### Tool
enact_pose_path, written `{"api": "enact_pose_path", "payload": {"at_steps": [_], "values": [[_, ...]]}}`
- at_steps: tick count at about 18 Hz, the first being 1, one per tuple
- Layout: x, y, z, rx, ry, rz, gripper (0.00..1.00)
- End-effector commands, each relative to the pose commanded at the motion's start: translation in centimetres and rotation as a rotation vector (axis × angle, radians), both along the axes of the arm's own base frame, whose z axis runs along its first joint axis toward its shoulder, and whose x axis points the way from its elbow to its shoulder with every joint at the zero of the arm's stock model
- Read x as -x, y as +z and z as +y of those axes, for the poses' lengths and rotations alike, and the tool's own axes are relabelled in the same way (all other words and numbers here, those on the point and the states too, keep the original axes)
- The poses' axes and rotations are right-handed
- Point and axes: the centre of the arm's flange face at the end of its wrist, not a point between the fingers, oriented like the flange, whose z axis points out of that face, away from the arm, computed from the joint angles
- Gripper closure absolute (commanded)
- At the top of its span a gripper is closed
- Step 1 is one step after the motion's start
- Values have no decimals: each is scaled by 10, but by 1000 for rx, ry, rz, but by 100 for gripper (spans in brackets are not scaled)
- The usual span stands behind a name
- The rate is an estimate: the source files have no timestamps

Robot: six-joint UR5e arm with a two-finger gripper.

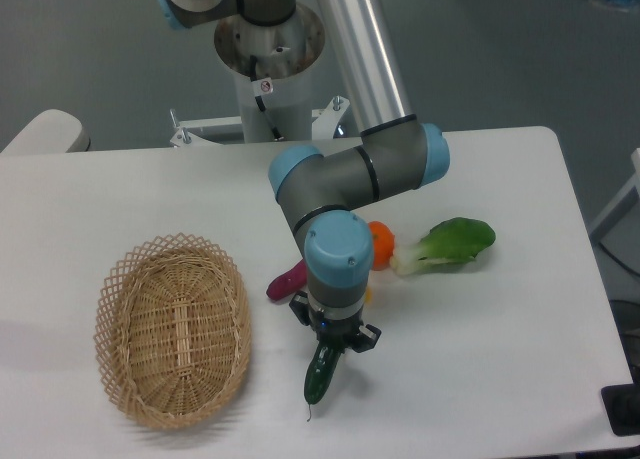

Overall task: Place the cucumber on the table
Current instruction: 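Lower the held cucumber toward the table beside the basket, then open the gripper to release the cucumber and lift away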

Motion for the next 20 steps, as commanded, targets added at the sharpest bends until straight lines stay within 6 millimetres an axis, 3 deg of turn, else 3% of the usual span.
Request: {"api": "enact_pose_path", "payload": {"at_steps": [5,8,9,12,17,20], "values": [[-4,-5,3,5,-8,-3,66],[-2,-4,5,-10,-11,12,56],[-2,-3,5,-17,-12,20,46],[1,2,7,-36,-11,38,1],[5,17,11,-54,-4,57,0],[10,45,15,-88,0,92,0]]}}
